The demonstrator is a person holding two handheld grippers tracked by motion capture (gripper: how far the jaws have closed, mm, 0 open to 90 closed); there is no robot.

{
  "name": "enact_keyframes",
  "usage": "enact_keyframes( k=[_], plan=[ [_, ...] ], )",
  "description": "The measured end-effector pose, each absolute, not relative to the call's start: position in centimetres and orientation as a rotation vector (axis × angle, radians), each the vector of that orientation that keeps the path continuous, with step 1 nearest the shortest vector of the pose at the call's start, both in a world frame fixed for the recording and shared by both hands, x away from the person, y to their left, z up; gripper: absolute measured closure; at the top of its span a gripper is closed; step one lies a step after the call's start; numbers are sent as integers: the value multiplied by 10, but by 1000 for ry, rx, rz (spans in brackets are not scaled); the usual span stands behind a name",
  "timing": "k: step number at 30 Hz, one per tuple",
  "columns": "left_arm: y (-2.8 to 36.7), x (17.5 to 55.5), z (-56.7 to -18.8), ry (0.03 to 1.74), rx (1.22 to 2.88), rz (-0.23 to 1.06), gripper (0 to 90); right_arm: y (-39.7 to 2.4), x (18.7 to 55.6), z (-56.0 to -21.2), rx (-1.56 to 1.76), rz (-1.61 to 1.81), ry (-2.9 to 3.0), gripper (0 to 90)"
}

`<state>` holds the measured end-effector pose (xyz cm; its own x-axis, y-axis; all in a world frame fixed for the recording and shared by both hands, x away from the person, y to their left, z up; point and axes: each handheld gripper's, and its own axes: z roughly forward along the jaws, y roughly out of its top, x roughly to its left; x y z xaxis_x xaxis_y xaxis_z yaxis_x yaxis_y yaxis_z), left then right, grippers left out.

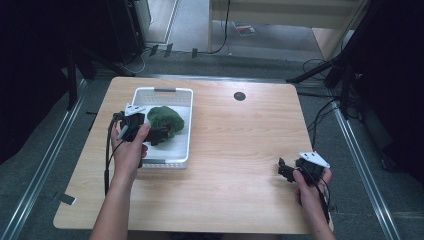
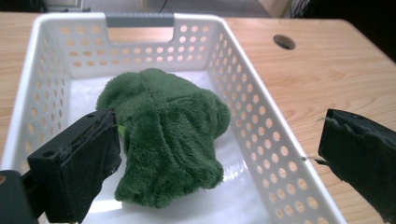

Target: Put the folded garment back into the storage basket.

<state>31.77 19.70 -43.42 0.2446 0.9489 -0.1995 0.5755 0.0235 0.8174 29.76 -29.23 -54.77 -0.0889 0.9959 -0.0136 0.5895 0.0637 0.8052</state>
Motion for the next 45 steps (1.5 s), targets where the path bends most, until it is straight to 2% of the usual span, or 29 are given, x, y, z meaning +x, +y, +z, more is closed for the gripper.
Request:
enact_keyframes(
  k=[11, 21, 28, 45],
  plan=[
    [225, 277, -441, 1349, 1583, 583, 2, -292, 298, -548, 1583, 864, 1748, 81],
    [257, 248, -458, 1339, 1522, 616, 2, -292, 298, -548, 1580, 862, 1746, 81],
    [286, 230, -474, 1349, 1466, 630, 2, -292, 298, -548, 1581, 861, 1746, 81],
    [323, 199, -524, 1474, 1450, 695, 6, -293, 298, -548, 1589, 868, 1743, 81]
  ],
)
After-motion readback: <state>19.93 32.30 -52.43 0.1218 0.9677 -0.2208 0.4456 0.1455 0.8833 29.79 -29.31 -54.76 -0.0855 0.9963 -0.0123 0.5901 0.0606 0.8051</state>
